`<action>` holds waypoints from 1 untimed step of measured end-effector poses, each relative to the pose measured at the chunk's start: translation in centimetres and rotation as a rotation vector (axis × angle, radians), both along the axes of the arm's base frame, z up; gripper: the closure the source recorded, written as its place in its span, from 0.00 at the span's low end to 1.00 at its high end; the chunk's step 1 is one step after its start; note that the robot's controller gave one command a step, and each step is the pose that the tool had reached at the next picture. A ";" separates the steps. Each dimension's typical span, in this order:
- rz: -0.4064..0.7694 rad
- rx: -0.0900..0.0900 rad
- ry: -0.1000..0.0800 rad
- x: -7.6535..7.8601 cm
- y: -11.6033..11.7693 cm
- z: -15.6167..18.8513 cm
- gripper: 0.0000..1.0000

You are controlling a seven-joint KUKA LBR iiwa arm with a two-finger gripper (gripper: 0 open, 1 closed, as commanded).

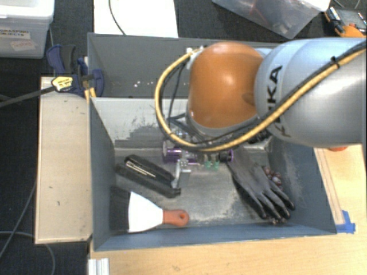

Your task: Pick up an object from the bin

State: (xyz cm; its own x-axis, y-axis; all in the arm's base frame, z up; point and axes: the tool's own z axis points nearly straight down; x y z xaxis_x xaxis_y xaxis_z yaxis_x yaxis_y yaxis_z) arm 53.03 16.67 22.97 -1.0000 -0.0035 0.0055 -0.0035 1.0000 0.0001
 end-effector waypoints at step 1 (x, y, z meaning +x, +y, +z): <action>-0.006 0.001 -0.008 0.2 -0.1 0.4 0.00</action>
Offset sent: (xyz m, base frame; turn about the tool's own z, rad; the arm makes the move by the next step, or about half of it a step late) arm 0.0353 0.0172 -0.1597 0.2210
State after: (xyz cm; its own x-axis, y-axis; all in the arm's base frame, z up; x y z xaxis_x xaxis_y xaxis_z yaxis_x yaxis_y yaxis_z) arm 53.22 16.56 23.41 -1.0000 0.0027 -0.0025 0.0027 1.0000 0.0014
